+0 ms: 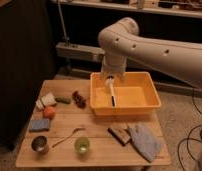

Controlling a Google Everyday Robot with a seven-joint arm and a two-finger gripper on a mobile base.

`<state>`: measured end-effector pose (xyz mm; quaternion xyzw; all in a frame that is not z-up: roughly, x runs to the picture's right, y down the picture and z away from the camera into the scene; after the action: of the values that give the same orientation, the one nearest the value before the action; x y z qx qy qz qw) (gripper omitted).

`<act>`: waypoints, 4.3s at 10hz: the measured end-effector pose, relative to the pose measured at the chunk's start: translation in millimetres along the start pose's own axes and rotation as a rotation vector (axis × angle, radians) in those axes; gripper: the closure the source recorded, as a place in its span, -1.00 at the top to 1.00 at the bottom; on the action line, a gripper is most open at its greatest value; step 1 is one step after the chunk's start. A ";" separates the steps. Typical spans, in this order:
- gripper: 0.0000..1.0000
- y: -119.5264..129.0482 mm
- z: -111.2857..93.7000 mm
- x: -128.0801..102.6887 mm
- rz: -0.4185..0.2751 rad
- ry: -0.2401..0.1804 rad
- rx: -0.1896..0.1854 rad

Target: Wipe table surface with towel

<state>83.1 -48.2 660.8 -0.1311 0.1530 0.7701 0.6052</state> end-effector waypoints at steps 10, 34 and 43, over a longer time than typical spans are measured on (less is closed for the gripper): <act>0.30 -178.6 -22.1 63.6 0.317 -0.044 0.073; 0.30 -280.3 154.0 253.7 0.450 0.515 0.001; 0.30 -239.0 166.1 221.1 0.242 0.401 -0.316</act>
<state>261.3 267.2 709.3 -0.3542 0.1622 0.8098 0.4387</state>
